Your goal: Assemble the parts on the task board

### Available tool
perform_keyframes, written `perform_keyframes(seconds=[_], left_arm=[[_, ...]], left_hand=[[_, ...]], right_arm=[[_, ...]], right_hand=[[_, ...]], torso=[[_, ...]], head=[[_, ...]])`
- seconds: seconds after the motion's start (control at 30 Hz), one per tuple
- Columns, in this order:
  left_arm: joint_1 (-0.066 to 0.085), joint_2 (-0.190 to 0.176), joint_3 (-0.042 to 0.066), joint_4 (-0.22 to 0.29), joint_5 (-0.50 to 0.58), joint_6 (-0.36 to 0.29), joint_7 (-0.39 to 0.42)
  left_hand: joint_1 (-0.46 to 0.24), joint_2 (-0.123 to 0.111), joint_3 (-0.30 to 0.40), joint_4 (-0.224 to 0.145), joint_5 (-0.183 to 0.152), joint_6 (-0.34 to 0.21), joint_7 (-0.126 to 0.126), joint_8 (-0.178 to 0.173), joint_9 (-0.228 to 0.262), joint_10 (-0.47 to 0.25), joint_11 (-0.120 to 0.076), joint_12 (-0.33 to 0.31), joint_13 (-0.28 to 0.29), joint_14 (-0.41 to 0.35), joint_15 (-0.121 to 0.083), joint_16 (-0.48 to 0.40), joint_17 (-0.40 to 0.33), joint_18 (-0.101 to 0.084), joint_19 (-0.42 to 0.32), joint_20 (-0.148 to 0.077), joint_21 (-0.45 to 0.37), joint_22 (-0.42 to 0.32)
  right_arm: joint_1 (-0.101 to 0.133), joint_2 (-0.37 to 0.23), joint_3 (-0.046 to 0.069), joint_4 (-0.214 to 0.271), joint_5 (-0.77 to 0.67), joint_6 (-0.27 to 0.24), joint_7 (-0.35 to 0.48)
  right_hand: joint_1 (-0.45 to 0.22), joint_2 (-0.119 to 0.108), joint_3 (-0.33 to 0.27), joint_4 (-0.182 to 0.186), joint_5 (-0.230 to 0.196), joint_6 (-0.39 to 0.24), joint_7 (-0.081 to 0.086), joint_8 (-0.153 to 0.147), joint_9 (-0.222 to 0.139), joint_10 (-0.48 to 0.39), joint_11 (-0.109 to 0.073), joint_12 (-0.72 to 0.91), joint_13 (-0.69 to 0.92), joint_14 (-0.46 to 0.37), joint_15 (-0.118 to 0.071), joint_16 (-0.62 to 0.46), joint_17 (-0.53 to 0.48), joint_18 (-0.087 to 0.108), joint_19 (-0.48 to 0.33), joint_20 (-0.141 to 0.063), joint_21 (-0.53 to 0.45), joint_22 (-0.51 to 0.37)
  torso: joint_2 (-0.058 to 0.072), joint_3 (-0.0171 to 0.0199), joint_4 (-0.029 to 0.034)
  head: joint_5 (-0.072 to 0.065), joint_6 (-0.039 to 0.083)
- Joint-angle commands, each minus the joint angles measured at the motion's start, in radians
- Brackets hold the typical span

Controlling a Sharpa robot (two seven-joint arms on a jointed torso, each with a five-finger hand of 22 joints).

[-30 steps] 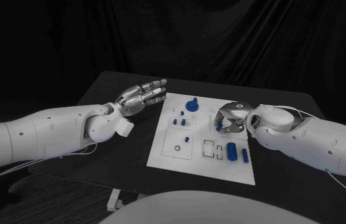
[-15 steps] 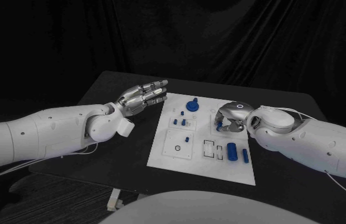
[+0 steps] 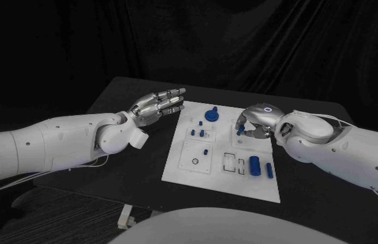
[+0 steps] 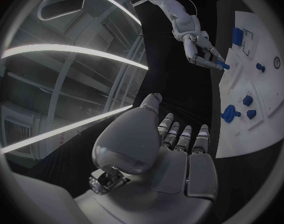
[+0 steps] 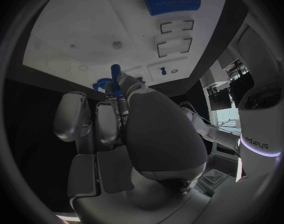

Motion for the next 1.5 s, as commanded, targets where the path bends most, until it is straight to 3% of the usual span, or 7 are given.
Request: perform_keyframes(seconds=[0.03,0.2,0.37,0.53,0.7,1.17,1.5], left_arm=[[-0.001,0.003,0.001,0.0,0.001,0.01,0.006],[-0.002,0.004,0.001,-0.001,0.001,0.009,0.006],[-0.002,0.005,0.001,-0.002,0.001,0.01,0.007],[-0.002,0.007,0.001,-0.002,0.001,0.007,0.01],[-0.002,0.006,0.001,-0.001,0.001,0.004,0.012],[-0.003,0.011,0.001,-0.008,0.001,0.01,0.013],[-0.003,0.011,0.001,-0.009,0.001,0.009,0.012]], left_hand=[[0.001,0.009,0.005,-0.001,0.005,0.007,0.0,0.004,0.002,0.002,0.004,0.004,0.001,0.0,0.002,0.007,0.002,0.018,0.0,0.009,0.004,-0.001],[0.001,0.009,0.005,-0.001,0.005,0.007,0.0,0.004,0.002,0.002,0.004,0.004,0.001,0.0,0.002,0.007,0.002,0.018,0.0,0.009,0.004,-0.001],[0.001,0.009,0.006,-0.002,0.006,0.007,0.0,0.004,0.002,0.002,0.004,0.004,0.001,-0.001,0.002,0.006,0.002,0.018,0.0,0.009,0.004,-0.001],[0.002,0.009,0.007,-0.003,0.007,0.003,-0.001,0.004,0.001,0.002,0.004,0.004,0.001,-0.001,0.001,0.005,0.001,0.018,-0.001,0.009,0.004,-0.003],[0.0,0.009,0.007,-0.003,0.005,0.001,-0.001,0.003,0.001,0.001,0.004,0.004,0.001,-0.002,-0.001,0.004,0.001,0.018,-0.001,0.008,0.003,-0.004],[-0.001,0.009,0.008,-0.003,0.005,-0.002,0.001,0.003,0.0,0.001,0.004,0.003,0.001,-0.002,-0.001,0.004,0.001,0.018,-0.001,0.007,0.003,-0.003],[-0.001,0.009,0.008,-0.003,0.005,-0.002,0.001,0.003,0.0,0.001,0.004,0.003,0.001,-0.002,-0.001,0.004,0.001,0.018,-0.001,0.007,0.003,-0.003]], right_arm=[[0.025,-0.014,0.001,0.04,-0.008,-0.04,-0.03],[0.066,-0.033,0.001,0.129,-0.008,-0.023,-0.063],[0.069,-0.02,0.001,0.188,-0.043,-0.011,-0.076],[0.048,0.011,0.001,0.221,-0.121,-0.001,-0.08],[0.014,0.059,0.0,0.224,-0.198,-0.003,-0.072],[-0.083,0.182,0.001,0.143,-0.252,-0.017,-0.04],[-0.116,0.207,0.001,0.117,-0.29,-0.023,-0.033]], right_hand=[[0.003,-0.003,0.018,-0.002,-0.017,0.0,0.001,-0.005,0.001,0.013,-0.006,-0.007,0.0,0.022,-0.001,0.005,0.001,0.006,-0.003,-0.002,0.006,0.151],[0.001,-0.008,0.034,-0.004,-0.02,-0.006,0.003,-0.01,0.001,0.013,-0.004,-0.015,0.0,0.021,0.0,0.005,0.001,0.006,-0.004,-0.001,0.005,0.151],[-0.002,-0.019,0.054,-0.01,-0.018,-0.015,0.005,-0.019,-0.001,0.018,-0.003,-0.022,0.001,0.022,0.001,0.01,0.009,0.007,-0.006,0.0,0.003,0.151],[-0.004,-0.026,0.06,-0.013,-0.017,-0.016,0.005,-0.022,-0.001,0.021,-0.003,-0.025,0.001,0.023,0.001,0.012,0.013,0.007,-0.005,0.001,0.005,0.151],[-0.006,-0.032,0.07,-0.017,-0.015,-0.02,0.006,-0.026,-0.002,0.023,-0.003,-0.028,0.001,0.024,0.002,0.014,0.016,0.006,-0.004,0.001,0.006,0.151],[-0.01,-0.04,0.094,-0.026,-0.007,-0.031,0.009,-0.036,-0.004,0.031,-0.002,-0.033,0.002,0.025,0.002,0.017,0.02,0.006,-0.004,0.001,0.009,0.152],[-0.018,-0.043,0.1,-0.028,-0.008,-0.032,0.009,-0.039,-0.004,0.04,-0.003,-0.032,0.003,0.025,0.002,0.018,0.021,0.006,-0.003,0.001,0.01,0.152]], torso=[[0.0,-0.0001,-0.0003],[-0.001,0.0,-0.0003],[-0.001,-0.0001,0.0],[-0.001,-0.0003,-0.0006],[-0.001,-0.0002,0.0003],[0.001,-0.0002,0.0012],[0.0,-0.0002,0.0008]], head=[[0.0,0.0],[-0.001,0.0],[-0.002,0.0],[-0.004,0.0],[-0.002,0.0],[0.003,0.0],[0.007,0.0]])
